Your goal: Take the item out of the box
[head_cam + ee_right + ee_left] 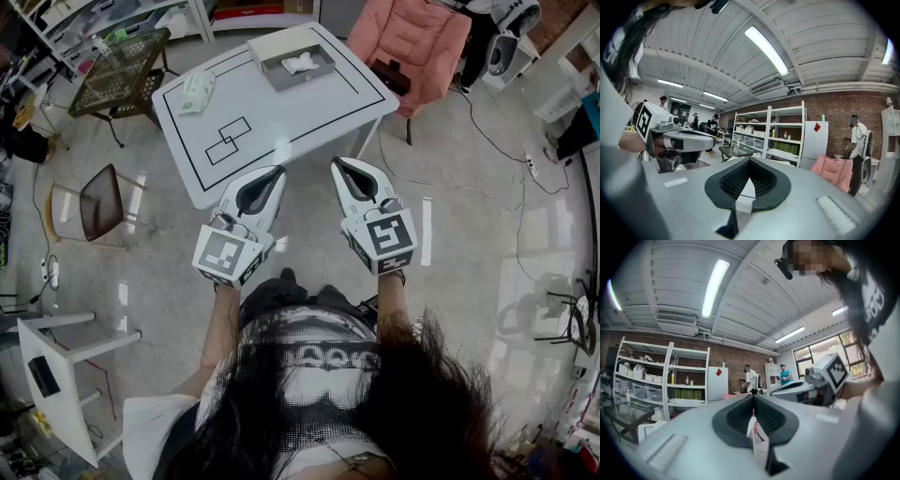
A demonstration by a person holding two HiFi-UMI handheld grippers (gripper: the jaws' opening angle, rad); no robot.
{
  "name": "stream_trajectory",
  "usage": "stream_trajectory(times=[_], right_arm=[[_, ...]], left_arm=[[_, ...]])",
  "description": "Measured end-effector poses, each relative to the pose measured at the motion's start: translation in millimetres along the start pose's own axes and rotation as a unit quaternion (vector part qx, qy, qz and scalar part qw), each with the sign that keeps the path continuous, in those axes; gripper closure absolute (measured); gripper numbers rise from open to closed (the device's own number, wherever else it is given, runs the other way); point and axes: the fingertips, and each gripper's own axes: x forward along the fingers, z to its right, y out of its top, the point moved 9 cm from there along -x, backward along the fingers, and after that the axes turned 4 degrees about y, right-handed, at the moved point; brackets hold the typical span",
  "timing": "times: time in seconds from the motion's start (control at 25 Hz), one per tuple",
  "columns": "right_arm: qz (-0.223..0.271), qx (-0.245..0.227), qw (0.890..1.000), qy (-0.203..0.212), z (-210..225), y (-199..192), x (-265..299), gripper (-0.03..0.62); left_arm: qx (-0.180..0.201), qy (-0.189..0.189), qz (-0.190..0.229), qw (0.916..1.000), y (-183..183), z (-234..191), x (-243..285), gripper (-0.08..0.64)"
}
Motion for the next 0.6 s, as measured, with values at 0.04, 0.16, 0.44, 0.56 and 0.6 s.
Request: stream_trajectory(times=[0.04, 0.16, 0.44, 0.56, 0.6], right_arm=[[0.0, 0.0, 1.0, 0.0, 0.0, 0.2, 4.4, 0.589], [-0.001, 0.0, 1.0, 0.0, -1.0, 1.6, 16.7, 0.589], [-0.002, 0.005, 1.0, -0.001, -11.5, 3.2, 37.1, 0.589], [-0.002, 0.009, 1.0, -0.002, -18.8, 3.8, 45.0, 0.588], [-0.002, 0.01, 1.0, -0.002, -21.6, 3.7, 47.6, 0.588]], left_arm=[[0.0, 0.0, 0.0, 1.0, -1.0, -4.2, 1.8, 0.56], [-0.002, -0.003, 0.0, 1.0, -3.0, -16.2, 5.8, 0.56], [-0.005, -0.016, 0.0, 0.9999, -7.5, -37.7, 4.9, 0.56], [-0.004, -0.02, -0.002, 0.9998, -9.6, -47.3, 1.6, 0.56], [-0.004, -0.021, -0.002, 0.9998, -10.6, -50.7, 0.0, 0.56]])
